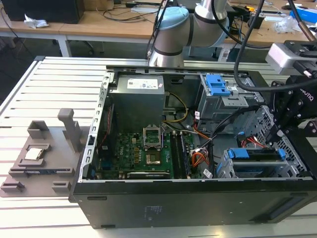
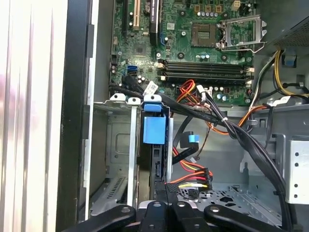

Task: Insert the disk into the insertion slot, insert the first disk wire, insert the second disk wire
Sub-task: 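Insert the first disk wire, then insert the second disk wire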

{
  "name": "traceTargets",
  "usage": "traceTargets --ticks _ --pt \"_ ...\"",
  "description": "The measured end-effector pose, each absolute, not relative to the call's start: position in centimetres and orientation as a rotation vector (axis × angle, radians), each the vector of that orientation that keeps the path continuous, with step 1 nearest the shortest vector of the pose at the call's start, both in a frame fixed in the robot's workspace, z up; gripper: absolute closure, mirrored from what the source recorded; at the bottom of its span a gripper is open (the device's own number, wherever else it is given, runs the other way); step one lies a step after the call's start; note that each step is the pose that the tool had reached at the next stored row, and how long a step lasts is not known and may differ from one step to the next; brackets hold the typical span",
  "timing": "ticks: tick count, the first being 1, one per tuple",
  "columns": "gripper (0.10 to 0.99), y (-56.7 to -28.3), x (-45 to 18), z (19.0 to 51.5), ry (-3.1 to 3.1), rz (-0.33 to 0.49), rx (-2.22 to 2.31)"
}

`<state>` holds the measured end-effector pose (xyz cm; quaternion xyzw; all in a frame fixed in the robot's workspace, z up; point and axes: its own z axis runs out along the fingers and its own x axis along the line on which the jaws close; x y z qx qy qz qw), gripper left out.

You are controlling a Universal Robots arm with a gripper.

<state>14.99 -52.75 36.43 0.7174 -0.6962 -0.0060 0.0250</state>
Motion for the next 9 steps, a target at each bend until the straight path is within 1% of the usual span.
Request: traceTargets --ticks 9 --pt "0.980 -52.75 14.99 36.44 -2.153 -0.019 2.219"
